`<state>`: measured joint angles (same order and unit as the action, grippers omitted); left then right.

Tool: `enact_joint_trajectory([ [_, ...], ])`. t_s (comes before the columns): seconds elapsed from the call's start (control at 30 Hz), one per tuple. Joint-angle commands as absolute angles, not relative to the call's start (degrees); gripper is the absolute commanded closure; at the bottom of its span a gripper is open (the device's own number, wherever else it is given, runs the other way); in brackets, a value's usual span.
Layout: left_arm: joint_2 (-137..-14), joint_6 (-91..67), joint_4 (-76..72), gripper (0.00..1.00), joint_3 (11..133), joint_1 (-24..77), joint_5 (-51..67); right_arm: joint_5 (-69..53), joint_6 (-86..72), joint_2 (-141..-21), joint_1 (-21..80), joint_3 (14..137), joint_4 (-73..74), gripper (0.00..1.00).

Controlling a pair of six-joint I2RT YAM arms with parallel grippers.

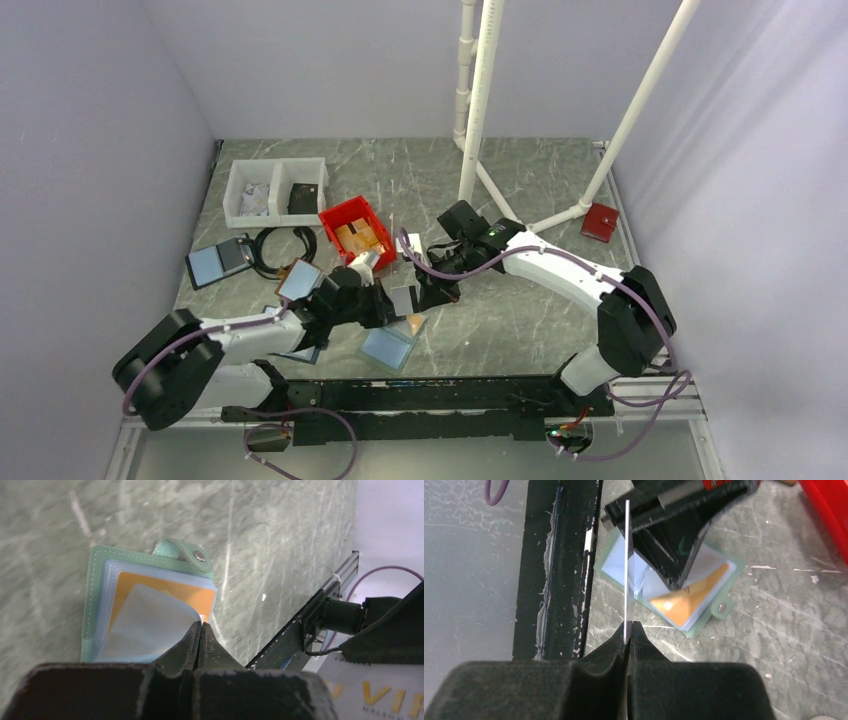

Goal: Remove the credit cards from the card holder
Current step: Remove the credit card from the card holder.

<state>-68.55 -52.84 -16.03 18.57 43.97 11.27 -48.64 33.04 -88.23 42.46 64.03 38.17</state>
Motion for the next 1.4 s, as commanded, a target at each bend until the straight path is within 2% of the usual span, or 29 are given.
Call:
enact_joint_trajectory([
  [0.0,-73.19,-49.93,-25.32,1.0,22.6,43.89,19.2,-47.49,35.07,-84.47,42.46,64.82,38.58,1.0],
  [0.27,-70.3,-48.19,-22.66,1.0,23.61,43.99,21.82,-48.12,35.55,-83.24,42.28,64.86,39.11,1.0],
  [0.43,-65.64,-49.07,-17.59,1.0,19.16,43.98,20.34,-48.33,35.68,-83.73,42.27,64.79,39.33,1.0],
  [0.67,-53.96,-56.84,-6.16,1.0,10.17,44.03,10.62,-48.72,35.71,-85.52,43.21,64.69,39.39,1.0],
  [0.9,-47.83,-59.93,9.19,1.0,11.88,43.86,2.73,-47.73,35.82,-88.34,45.29,64.73,39.45,1.0],
  [0.93,-47.5,-60.53,10.99,0.97,12.33,43.94,1.86,-47.73,35.78,-88.63,45.46,64.75,39.46,1.0],
  [1.1,-45.06,-62.01,21.53,0.64,16.04,43.93,0.16,-47.59,35.49,-89.84,46.22,64.94,39.51,1.0],
  [1.2,-41.0,-59.1,24.38,0.56,18.68,43.92,0.78,-47.75,35.35,-90.16,46.32,65.03,39.59,1.0],
  [1.3,-33.95,-53.72,22.58,0.37,19.13,43.94,4.72,-48.55,35.5,-90.43,46.32,65.43,40.09,1.0],
  [1.37,-29.9,-50.24,20.08,0.31,18.08,43.94,7.2,-48.91,35.64,-90.44,46.32,65.56,40.33,1.0],
])
